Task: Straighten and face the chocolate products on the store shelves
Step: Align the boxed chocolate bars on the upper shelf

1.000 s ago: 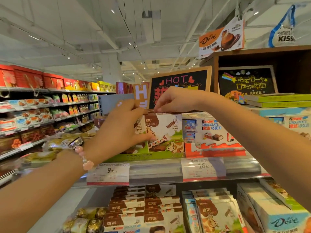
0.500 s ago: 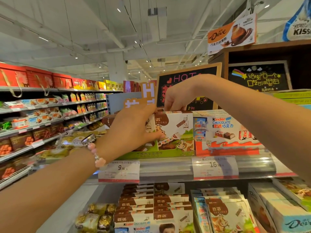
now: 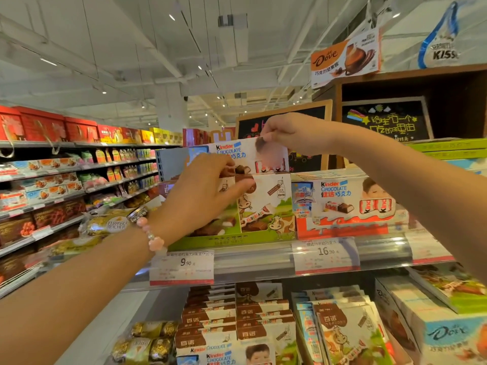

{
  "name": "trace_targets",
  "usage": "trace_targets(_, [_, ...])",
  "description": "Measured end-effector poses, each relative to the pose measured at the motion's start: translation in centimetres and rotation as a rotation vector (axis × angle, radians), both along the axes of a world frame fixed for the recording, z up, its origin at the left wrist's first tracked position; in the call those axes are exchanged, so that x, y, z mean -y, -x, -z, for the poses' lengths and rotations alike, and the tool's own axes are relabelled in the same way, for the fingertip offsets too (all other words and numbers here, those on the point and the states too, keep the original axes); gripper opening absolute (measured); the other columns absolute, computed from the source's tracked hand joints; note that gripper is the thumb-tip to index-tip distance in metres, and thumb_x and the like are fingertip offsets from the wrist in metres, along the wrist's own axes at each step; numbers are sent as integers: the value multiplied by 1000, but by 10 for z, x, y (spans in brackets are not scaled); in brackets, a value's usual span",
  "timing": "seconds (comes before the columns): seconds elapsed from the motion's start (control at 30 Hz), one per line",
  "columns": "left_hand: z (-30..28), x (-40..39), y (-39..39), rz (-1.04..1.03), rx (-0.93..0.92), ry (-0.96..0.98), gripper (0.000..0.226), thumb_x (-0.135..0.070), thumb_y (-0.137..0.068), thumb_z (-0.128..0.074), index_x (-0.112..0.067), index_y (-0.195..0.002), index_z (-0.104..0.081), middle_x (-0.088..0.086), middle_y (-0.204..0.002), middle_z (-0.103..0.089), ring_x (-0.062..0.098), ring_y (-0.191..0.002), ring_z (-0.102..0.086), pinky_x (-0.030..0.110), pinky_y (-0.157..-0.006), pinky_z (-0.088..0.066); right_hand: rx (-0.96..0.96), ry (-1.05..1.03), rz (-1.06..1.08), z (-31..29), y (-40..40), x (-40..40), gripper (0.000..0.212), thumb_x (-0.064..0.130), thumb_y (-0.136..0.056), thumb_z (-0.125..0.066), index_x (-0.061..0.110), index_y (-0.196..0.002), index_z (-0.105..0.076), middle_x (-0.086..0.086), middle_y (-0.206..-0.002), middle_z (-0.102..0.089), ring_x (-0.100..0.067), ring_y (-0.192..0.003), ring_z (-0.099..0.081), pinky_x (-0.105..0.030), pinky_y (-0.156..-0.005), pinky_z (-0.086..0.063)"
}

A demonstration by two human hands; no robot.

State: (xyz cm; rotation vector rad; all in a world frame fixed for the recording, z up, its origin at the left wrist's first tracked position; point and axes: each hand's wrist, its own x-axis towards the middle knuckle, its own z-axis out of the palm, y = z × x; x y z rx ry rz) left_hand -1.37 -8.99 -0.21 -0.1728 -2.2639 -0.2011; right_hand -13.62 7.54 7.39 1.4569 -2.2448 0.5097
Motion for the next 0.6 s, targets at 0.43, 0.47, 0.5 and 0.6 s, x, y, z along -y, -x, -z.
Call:
trace_targets(0.43, [-5, 12, 22, 5, 61, -142, 39, -46, -67, -77, -28, -97, -61, -15, -87, -56, -4, -77, -50, 12, -60, -34, 84, 330, 161, -9, -1, -103, 18, 23, -98, -42, 17, -96, -59, 5, -86, -60, -1, -75, -61, -17, -59, -45])
trace_targets(0.47, [-3, 12, 25, 6, 72, -108, 42, -47, -65, -78, -27, -99, -64, -12, -89, -57, -2, -77, -50, 15, -62, -37, 124, 317, 153, -6, -3, -114, 19, 21, -98, -42, 22, -90, -59, 7, -84, -60, 3, -71, -62, -13, -56, -45])
trace_targets(0.5, [-3, 11, 27, 2, 77, -84, 44, -46, -62, -79, -25, -99, -66, -9, -91, -59, 0, -77, -50, 20, -63, -39, 162, 299, 153, -2, -3, -123, 20, 20, -98, -42, 25, -86, -58, 9, -83, -61, 6, -69, -62, -10, -55, -44])
trace_targets(0.6, [-7, 10, 33, -11, 92, -117, 42, -42, -57, -84, -26, -91, -67, -6, -92, -60, 3, -76, -50, 25, -63, -38, 256, 215, 197, 13, -2, -140, 19, 20, -98, -42, 21, -91, -59, 2, -93, -64, -8, -87, -64, -22, -71, -51])
